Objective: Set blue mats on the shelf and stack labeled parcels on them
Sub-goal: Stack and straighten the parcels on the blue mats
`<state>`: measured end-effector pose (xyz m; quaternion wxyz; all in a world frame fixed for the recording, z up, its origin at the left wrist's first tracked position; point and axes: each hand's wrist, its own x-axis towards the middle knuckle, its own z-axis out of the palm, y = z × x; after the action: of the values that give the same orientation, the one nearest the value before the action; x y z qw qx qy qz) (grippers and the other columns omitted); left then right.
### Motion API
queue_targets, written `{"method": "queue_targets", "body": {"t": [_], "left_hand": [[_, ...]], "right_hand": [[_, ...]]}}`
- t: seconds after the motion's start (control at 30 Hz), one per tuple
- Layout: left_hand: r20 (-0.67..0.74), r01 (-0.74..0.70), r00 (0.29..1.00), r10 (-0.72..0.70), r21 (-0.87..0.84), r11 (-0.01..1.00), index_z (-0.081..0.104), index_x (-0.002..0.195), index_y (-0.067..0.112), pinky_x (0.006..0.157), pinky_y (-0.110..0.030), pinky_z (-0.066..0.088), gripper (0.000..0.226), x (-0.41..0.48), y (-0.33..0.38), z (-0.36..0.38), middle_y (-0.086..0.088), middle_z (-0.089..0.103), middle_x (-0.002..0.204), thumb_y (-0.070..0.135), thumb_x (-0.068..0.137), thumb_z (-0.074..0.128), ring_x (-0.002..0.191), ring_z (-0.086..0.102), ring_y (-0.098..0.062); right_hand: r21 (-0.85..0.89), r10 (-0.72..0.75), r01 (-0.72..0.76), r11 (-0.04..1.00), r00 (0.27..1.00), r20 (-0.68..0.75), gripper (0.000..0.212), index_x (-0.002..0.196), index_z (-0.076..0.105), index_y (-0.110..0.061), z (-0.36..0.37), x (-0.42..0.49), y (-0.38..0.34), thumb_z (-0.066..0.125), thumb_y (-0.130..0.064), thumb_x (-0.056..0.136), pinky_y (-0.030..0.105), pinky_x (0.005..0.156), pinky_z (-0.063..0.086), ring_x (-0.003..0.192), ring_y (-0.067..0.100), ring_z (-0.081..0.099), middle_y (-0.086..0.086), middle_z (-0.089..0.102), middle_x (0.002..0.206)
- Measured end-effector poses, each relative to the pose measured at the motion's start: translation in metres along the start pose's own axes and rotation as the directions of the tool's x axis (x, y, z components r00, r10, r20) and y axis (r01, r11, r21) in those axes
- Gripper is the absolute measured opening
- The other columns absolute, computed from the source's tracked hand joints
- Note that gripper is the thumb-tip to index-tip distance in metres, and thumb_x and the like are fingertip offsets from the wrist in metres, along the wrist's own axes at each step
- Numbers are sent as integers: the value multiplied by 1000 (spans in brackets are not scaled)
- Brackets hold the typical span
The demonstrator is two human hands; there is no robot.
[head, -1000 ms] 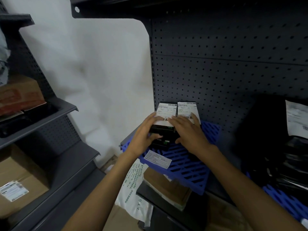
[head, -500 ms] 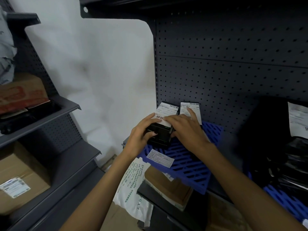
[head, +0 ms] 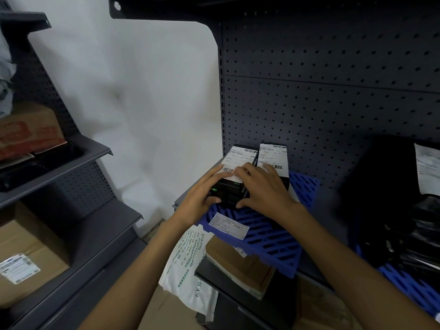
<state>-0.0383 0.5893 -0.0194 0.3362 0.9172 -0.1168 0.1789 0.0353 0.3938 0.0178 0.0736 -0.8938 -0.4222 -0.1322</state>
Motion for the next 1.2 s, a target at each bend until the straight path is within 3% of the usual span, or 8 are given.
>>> {"method": "queue_targets", "body": {"t": [0.23,0.37,0.53,0.63,0.77,0.87,1.03,1.2], "left_hand": [[26,-59,998,58,46,997,39,148,19,118,-26,30,82,30,-11,10,2,25,159,-15,79,66,146,25,-8],[18,-95,995,95,29,995,41,145,13,117,-17,26,82,51,-9,14,3,29,154,-20,74,64,141,23,7],[13,-83,996,83,41,996,39,147,8,118,-37,33,79,53,-11,15,-7,29,157,-21,77,62,146,29,-15],[65,-76,996,68,118,990,35,150,16,119,-33,30,82,55,-4,9,-4,26,159,-16,80,64,145,29,-15],[201,-143,978,48,488,861,17,156,27,123,-44,12,93,56,7,-8,-2,12,165,-14,81,55,152,10,-26],[63,-161,987,149,379,911,29,153,22,123,-42,18,91,47,33,-7,-5,27,160,-22,76,45,151,14,-29],[0,-174,983,186,360,917,39,149,21,121,-37,23,48,48,64,34,-3,52,145,18,102,47,145,33,-25],[52,-79,997,61,477,876,31,153,22,123,-35,10,51,59,60,58,-7,60,136,38,105,37,150,22,-27]], "right_hand": [[-76,97,-96,992,995,7,70,137,39,-19,4,13,7,73,-39,78,45,117,17,127,22,44,1,48,134],[-89,175,-172,981,984,32,72,142,36,-17,4,20,12,72,-31,81,43,118,19,131,24,40,2,46,140],[-69,192,-193,979,981,-12,65,138,39,-16,10,24,9,72,-23,82,39,112,29,127,24,43,3,48,138],[-41,183,-183,982,983,14,76,146,33,-16,7,21,11,73,-32,84,39,115,25,137,24,35,3,39,150],[71,224,-224,972,975,3,92,155,21,-22,-3,-3,26,67,-56,83,44,121,10,151,22,5,0,9,164],[172,329,-330,928,944,37,95,156,8,-33,-7,-36,40,63,-60,83,49,119,10,151,21,-5,-5,-6,165],[389,368,-469,793,877,308,123,150,-15,-49,-13,-69,51,79,-53,72,54,120,12,150,22,-11,-9,-29,159],[450,303,-413,792,905,297,126,152,-11,-45,-11,-74,49,84,-46,70,45,120,21,150,14,5,-10,-6,164]]}}
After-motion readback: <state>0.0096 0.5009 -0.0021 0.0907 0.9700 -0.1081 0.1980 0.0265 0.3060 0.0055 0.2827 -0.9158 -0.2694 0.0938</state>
